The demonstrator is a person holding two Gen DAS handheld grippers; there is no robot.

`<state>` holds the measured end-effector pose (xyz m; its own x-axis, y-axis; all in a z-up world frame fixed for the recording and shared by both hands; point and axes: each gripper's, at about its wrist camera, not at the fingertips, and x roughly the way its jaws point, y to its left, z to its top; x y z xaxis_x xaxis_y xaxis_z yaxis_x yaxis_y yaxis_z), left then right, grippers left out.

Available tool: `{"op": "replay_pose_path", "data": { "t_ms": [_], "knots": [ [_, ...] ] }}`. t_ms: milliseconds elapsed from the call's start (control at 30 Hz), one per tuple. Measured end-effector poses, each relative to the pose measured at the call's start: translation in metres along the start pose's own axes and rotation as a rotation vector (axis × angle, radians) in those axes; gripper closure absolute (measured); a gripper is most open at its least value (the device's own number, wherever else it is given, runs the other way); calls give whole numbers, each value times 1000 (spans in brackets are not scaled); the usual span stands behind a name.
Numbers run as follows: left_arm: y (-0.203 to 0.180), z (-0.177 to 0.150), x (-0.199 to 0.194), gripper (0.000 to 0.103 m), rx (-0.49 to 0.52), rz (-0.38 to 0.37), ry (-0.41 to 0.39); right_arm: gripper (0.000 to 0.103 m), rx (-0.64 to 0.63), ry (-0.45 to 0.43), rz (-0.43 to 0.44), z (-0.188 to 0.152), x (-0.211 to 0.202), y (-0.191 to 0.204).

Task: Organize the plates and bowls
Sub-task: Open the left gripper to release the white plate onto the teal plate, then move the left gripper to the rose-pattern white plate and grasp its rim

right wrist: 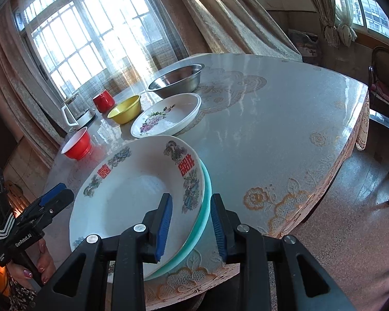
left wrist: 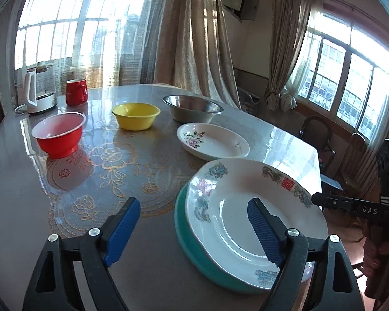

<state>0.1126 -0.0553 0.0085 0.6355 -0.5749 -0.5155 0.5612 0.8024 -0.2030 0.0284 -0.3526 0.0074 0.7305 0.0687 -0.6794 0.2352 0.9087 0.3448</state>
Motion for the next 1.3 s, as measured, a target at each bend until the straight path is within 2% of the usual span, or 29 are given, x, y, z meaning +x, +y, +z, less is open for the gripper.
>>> {"op": "replay_pose_path", "data": {
  "t_ms": [133,367,700,1033,1300],
  "knots": [
    [12,3,-6,10,-48,72,-58,71,7,2,-3,3,3,-2],
    [24,3,0,7,-114,189,-37,69,8,-3,1,10,12,1],
    [29,-7,21,6,-169,318,144,65,33,-17,9,26,17,-7],
    [37,16,34,5,-155,438,213,63,57,13,-39,39,33,-34],
    [38,38,60,5,-140,430,280,63,47,9,-43,65,50,-40]
  ]
}}
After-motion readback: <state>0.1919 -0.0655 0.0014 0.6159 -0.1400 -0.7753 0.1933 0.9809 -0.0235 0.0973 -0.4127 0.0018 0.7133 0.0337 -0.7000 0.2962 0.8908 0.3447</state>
